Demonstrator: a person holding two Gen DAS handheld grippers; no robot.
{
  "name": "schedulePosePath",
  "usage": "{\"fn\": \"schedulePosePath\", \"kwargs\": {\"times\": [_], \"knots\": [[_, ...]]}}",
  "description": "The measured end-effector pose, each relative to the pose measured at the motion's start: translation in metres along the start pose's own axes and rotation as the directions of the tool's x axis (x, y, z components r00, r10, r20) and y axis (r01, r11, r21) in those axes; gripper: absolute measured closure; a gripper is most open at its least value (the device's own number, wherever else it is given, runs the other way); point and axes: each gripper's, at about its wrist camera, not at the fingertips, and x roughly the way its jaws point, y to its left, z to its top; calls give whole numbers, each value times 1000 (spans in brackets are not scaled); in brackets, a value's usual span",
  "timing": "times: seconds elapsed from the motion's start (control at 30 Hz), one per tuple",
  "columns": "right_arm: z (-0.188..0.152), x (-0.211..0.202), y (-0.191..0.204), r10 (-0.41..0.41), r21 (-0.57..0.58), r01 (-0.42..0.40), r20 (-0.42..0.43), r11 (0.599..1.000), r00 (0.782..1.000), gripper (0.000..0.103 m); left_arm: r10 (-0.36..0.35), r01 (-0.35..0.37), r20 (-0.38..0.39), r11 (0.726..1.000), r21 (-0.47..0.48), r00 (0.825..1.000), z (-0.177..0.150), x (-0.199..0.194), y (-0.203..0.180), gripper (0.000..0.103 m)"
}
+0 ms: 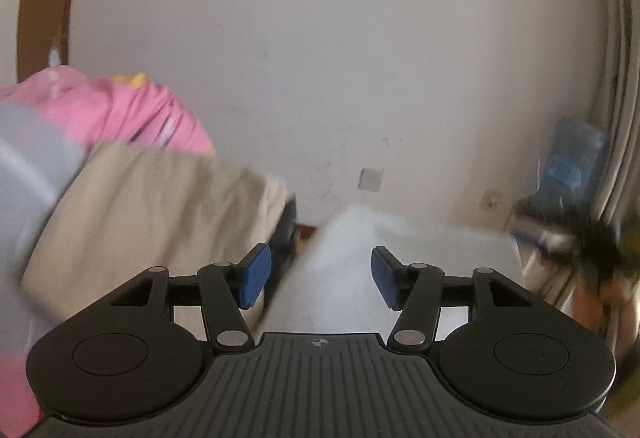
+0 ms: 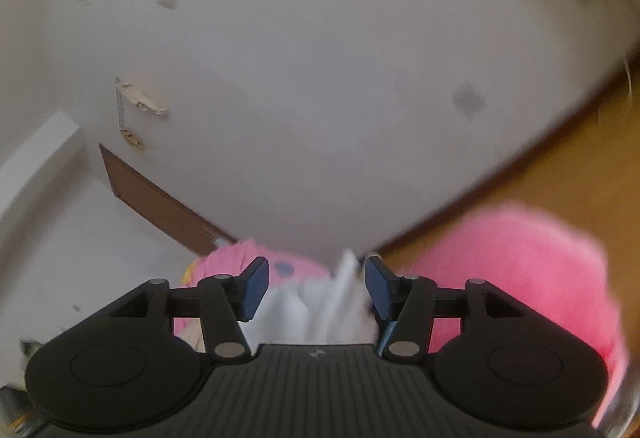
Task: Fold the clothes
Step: 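Lower the sweatshirt onto the folded clothes stack and open both grippers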
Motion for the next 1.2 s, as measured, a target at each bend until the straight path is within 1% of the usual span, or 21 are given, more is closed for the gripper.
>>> {"fn": "schedulePosePath", "kwargs": {"times": [0.03,0.1,0.17,0.23,0.27,0.3,0.33,0.4,0.43,0.5,0.53,0.57,0.63,0.7,0.8,0.87,0.93,1.0,1.03,1.17,1.2], "knots": [[4,3,18,7,-64,-8,-19,998,1000,48,13,-13,-2,1000,15,1000,-12,-4,-7,47],[1,29,66,32,-221,-63,-144,973,989,48,20,-20,-9,1000,17,1000,-38,-8,-16,47],[-6,61,112,36,-341,-133,-278,930,960,50,11,-12,-8,999,-36,1000,-56,-7,-19,48],[-24,108,146,-5,-390,-176,-421,904,907,57,11,-10,8,995,-103,1000,-69,-5,-17,48],[-33,133,154,-29,-384,-180,-480,906,877,57,17,-14,18,992,-129,1000,-73,-5,-16,48],[-43,158,160,-55,-380,-184,-540,906,840,58,22,-17,31,988,-152,999,-74,-6,-12,48],[-53,183,165,-82,-377,-190,-598,907,798,62,22,-15,44,986,-167,999,-73,-5,-7,48],[-78,218,166,-205,-442,-121,-620,889,757,62,25,-18,33,981,-193,999,-68,8,1,48],[-79,224,164,-226,-445,-100,-619,890,752,63,27,-22,23,978,-207,999,-66,15,6,48],[-76,231,160,-242,-433,-65,-614,899,751,67,31,-34,-16,968,-249,999,-68,27,16,48],[-74,235,158,-251,-427,-47,-612,903,750,67,33,-42,-37,962,-271,999,-70,34,22,48],[-66,229,158,-229,-402,-43,-602,914,765,67,25,-38,-48,955,-293,999,-71,35,27,48],[-47,200,158,-187,-386,-64,-576,920,796,66,3,-20,-52,945,-326,999,-74,32,33,48],[-25,156,154,-158,-395,-84,-540,915,827,66,7,-20,-44,947,-320,999,-77,21,33,48],[5,97,143,-118,-391,-97,-490,915,864,66,7,-6,1,952,-306,1000,-75,0,28,48],[17,61,137,-112,-398,-100,-476,912,872,66,0,6,21,957,-289,1000,-72,-11,19,47],[12,42,125,-149,-438,-90,-482,894,863,66,6,-3,11,959,-284,1000,-70,-14,10,46],[5,43,110,-233,-495,-26,-454,868,860,66,17,-17,-1,959,-282,1000,-68,-17,2,46],[2,48,102,-282,-533,13,-427,846,859,67,23,-24,-7,960,-280,1000,-68,-18,-2,46],[1,38,97,-373,-607,124,-304,785,877,67,45,-52,-32,960,-275,998,-64,-23,-17,46],[2,25,102,-323,-582,83,-322,809,890,67,50,-59,-38,960,-274,998,-64,-24,-21,44]]}}
